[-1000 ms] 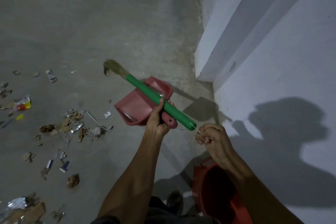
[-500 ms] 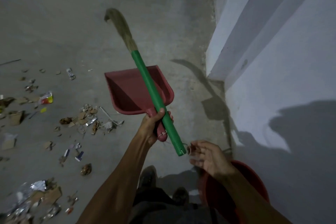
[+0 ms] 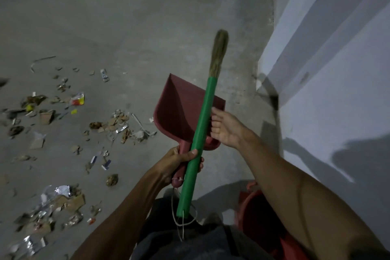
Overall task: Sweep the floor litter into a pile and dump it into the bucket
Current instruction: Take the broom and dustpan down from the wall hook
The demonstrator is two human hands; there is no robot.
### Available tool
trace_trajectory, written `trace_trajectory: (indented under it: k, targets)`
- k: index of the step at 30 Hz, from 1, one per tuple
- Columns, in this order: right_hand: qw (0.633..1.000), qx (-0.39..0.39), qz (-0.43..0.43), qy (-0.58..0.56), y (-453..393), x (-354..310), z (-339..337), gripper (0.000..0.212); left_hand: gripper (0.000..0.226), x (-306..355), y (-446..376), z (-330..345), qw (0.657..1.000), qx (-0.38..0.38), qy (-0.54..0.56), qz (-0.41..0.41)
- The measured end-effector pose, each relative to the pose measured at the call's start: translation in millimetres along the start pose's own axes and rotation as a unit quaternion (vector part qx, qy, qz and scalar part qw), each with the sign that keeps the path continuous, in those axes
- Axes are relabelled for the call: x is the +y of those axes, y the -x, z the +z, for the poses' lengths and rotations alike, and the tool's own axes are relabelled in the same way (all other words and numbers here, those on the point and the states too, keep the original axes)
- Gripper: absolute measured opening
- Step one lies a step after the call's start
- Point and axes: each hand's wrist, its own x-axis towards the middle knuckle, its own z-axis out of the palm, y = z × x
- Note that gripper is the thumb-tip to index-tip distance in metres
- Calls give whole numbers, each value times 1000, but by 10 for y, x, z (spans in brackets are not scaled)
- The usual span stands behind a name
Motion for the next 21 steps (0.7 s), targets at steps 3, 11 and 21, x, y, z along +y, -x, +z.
trace_trajectory:
  k: [3, 11, 21]
  targets:
    - [998, 24, 0, 52, -176, 42, 246, 46, 17, 75, -59, -123, 1000, -4, 2, -3]
    - [991, 78, 16, 109, -789, 9, 784, 16, 22, 497, -271, -626, 1000, 6, -13, -4]
    - [988, 52, 61, 130, -1471, -338, 1320, 4, 29, 968, -389, -1526, 985, 143, 95, -15]
